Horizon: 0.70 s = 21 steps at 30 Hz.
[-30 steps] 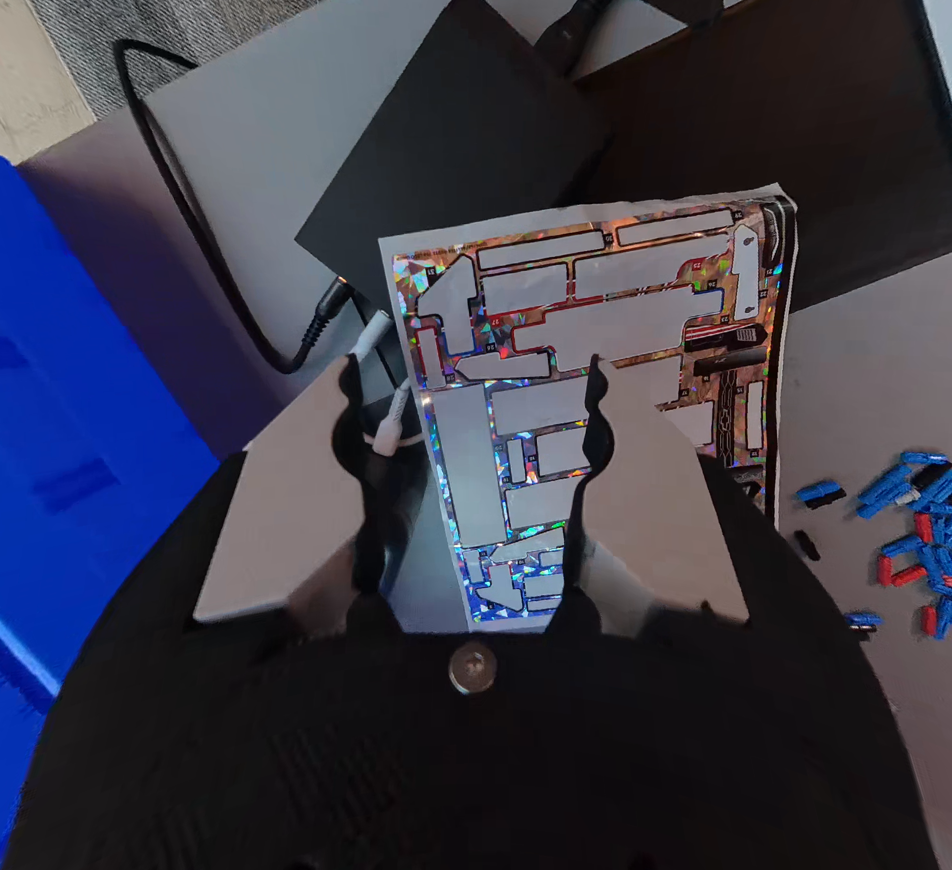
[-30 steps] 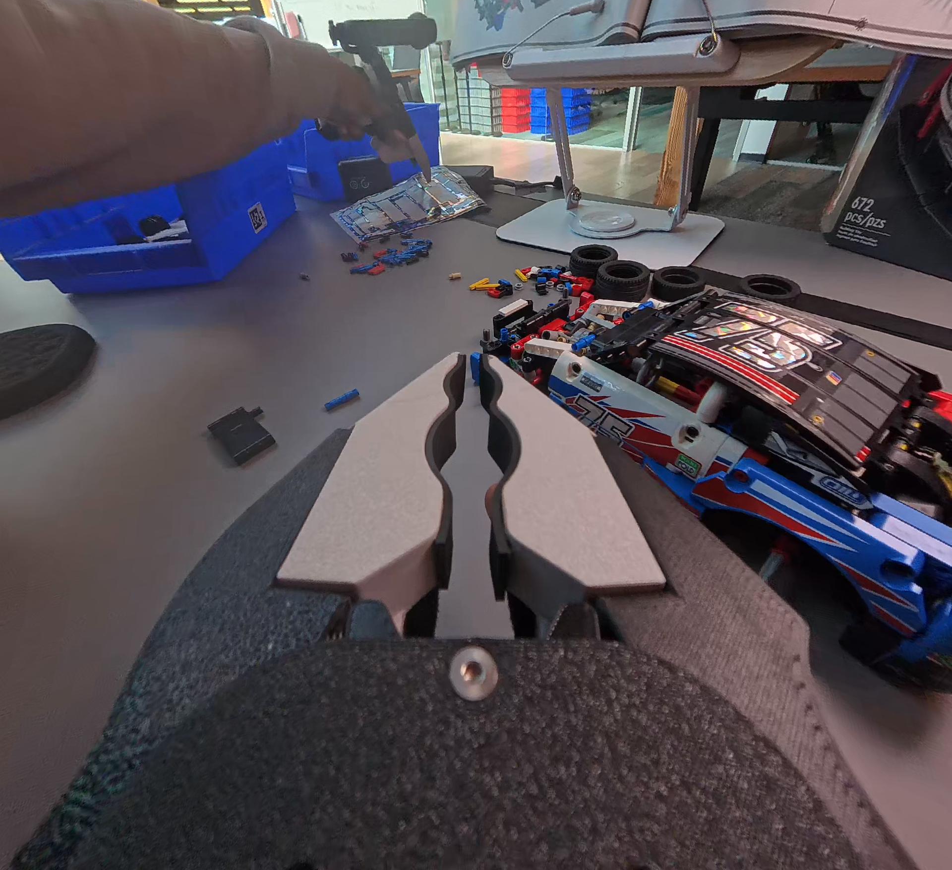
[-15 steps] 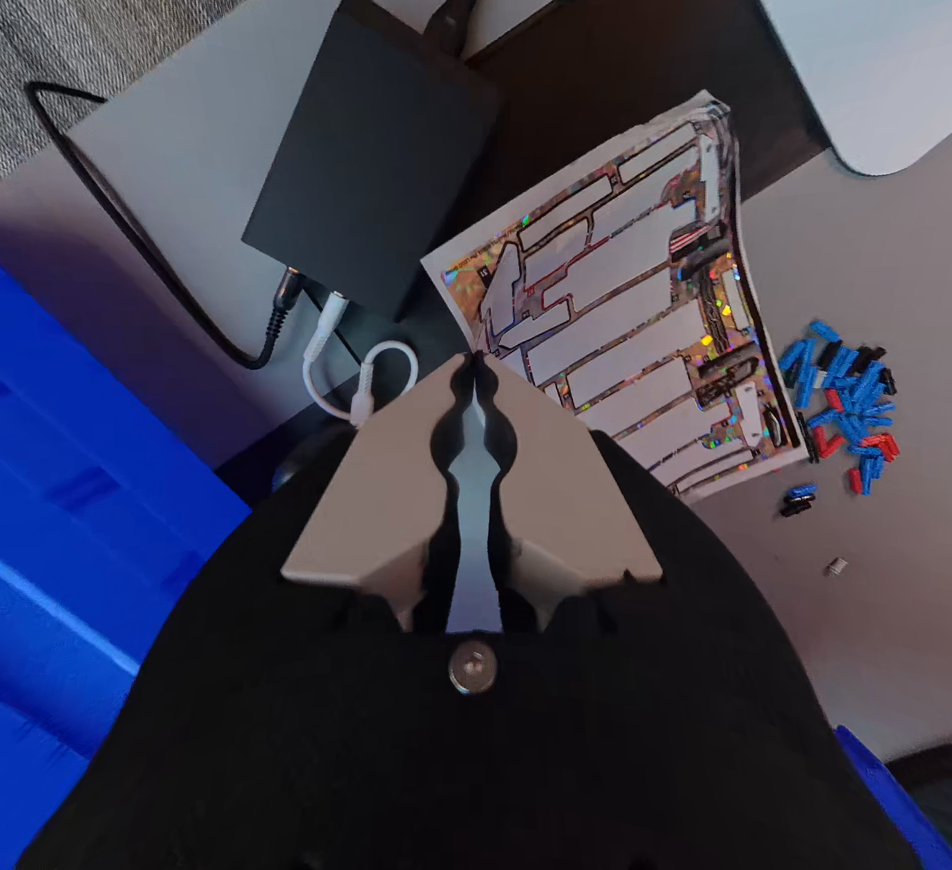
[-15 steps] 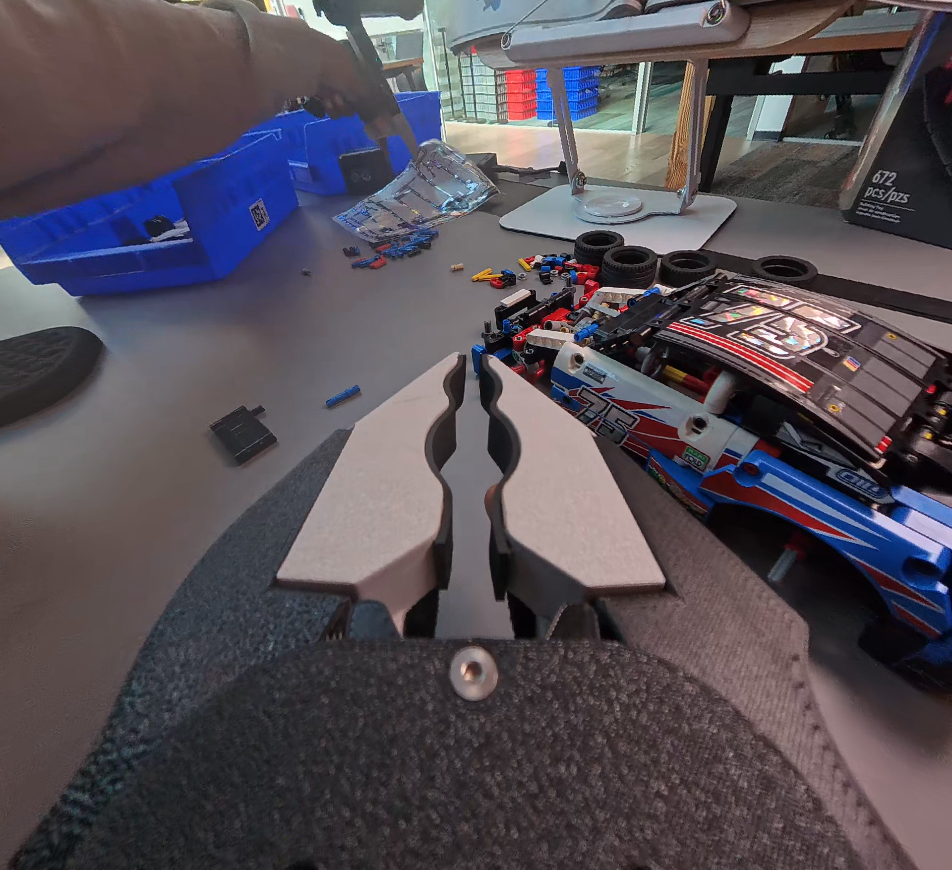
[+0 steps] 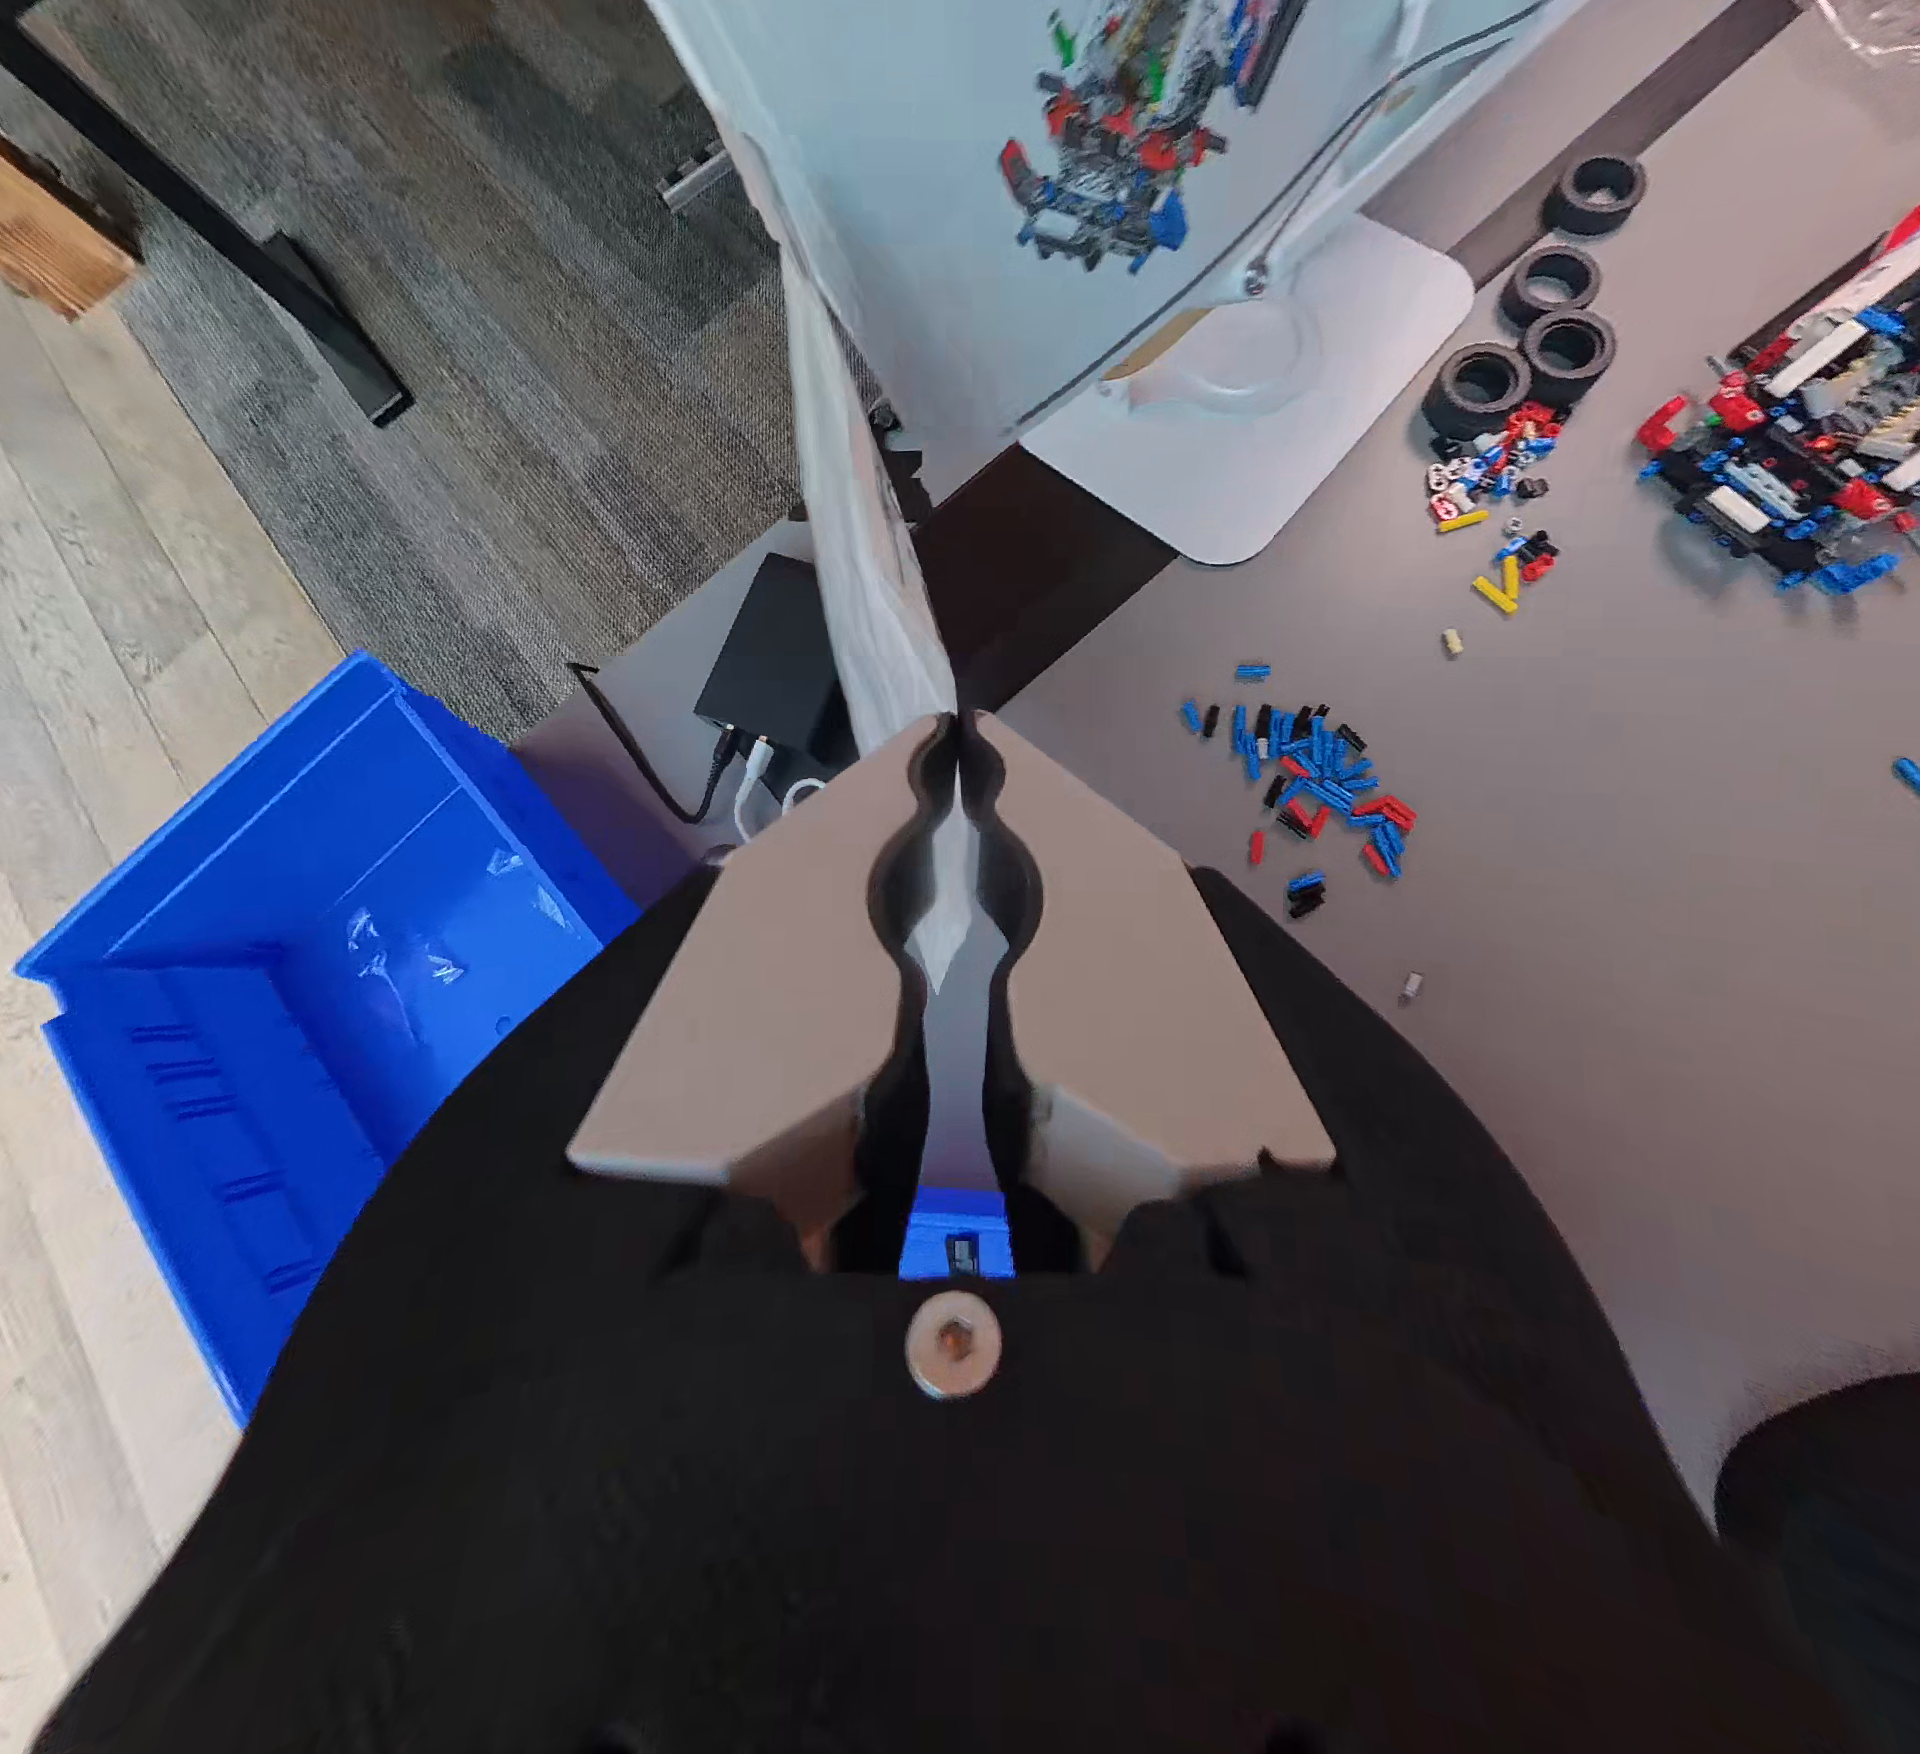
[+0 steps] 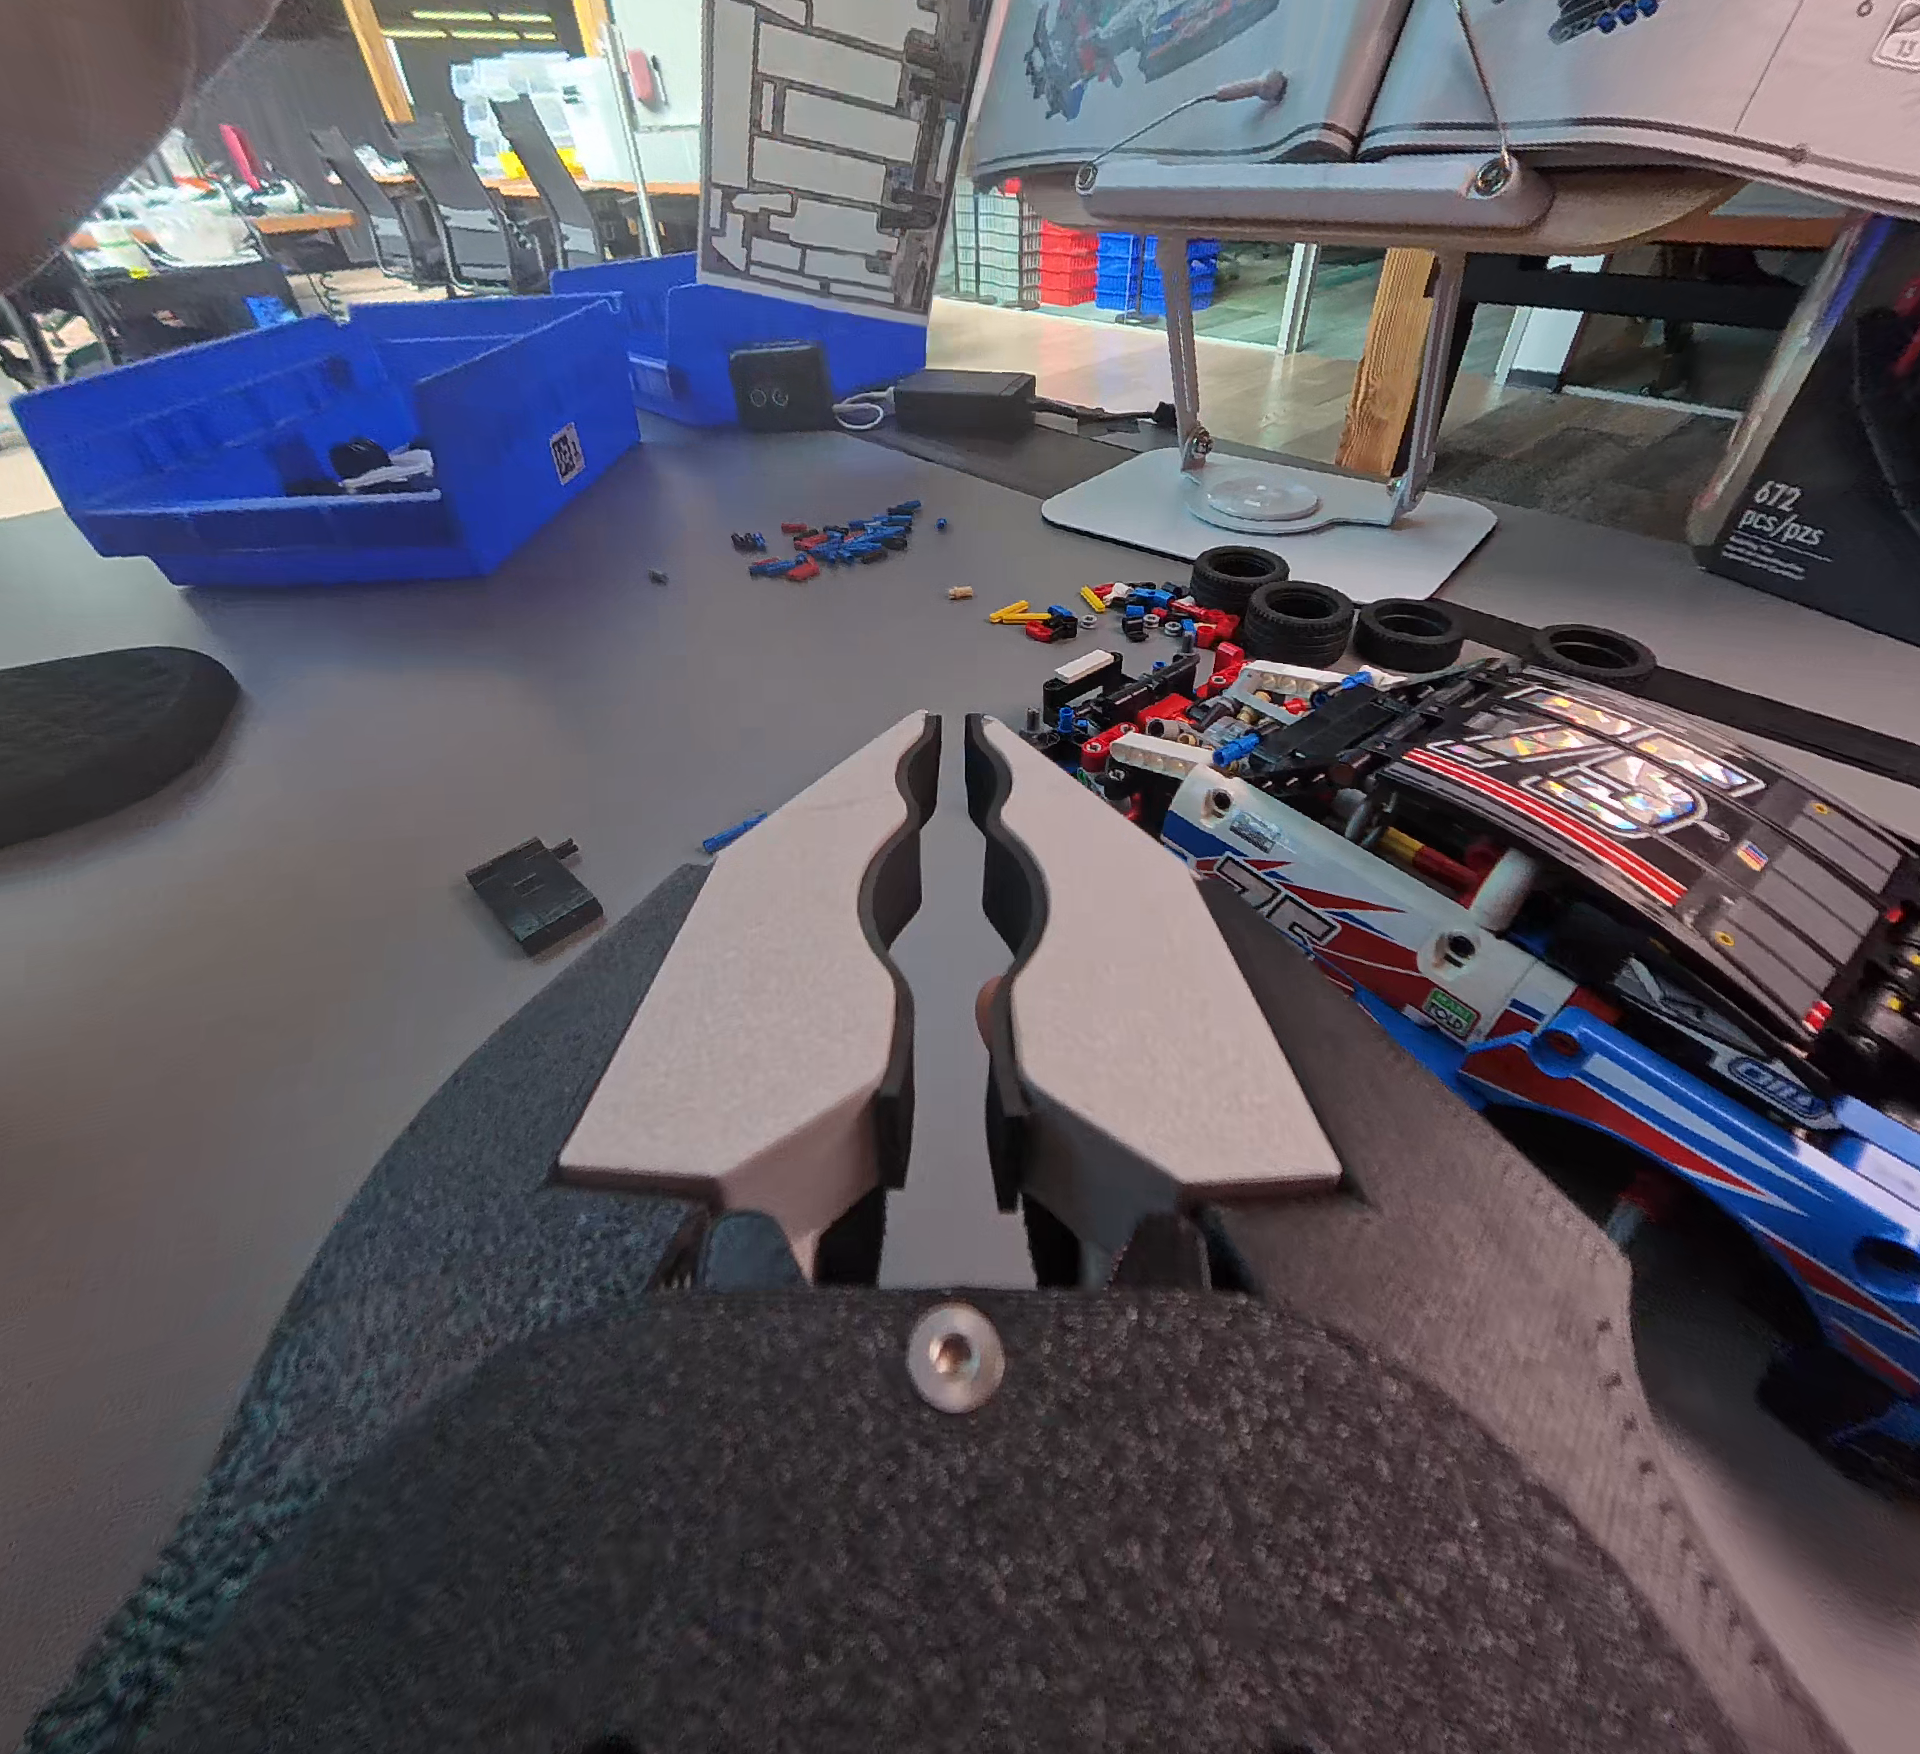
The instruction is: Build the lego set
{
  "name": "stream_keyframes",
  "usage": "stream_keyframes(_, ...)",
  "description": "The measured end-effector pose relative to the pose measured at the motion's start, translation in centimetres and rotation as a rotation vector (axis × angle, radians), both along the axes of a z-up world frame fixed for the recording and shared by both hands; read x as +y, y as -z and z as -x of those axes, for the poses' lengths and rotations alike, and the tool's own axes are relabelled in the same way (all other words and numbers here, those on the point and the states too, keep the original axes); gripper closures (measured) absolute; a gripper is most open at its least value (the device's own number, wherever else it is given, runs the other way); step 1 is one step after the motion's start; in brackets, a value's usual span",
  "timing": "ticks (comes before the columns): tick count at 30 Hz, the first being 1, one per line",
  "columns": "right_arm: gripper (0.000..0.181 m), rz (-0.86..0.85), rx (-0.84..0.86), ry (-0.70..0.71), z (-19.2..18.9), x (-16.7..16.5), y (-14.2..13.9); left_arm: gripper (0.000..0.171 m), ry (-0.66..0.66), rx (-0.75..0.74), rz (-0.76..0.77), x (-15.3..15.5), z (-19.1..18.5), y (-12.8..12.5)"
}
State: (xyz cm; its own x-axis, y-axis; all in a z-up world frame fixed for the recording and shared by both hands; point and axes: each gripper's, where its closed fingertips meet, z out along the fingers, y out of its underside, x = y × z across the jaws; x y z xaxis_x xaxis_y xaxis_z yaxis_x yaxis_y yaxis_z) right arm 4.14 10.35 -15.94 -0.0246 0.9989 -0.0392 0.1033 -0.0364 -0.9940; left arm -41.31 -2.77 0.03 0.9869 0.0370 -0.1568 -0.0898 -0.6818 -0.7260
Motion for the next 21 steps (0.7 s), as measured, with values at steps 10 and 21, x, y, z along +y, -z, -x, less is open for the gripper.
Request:
stream_keyframes(10,0.161,0.052,0.134,-0.147,1.9,-4.4,-6.2,0.171,0.518,-0.086,-0.283,-3.9,-22.8,-4.2)
stream_keyframes(21,0.092,0.577,0.153,-0.705,4.9,-13.4,-5.8,0.171,1.225,-0.456,-0.74,-10.3,-44.8,-5.0)
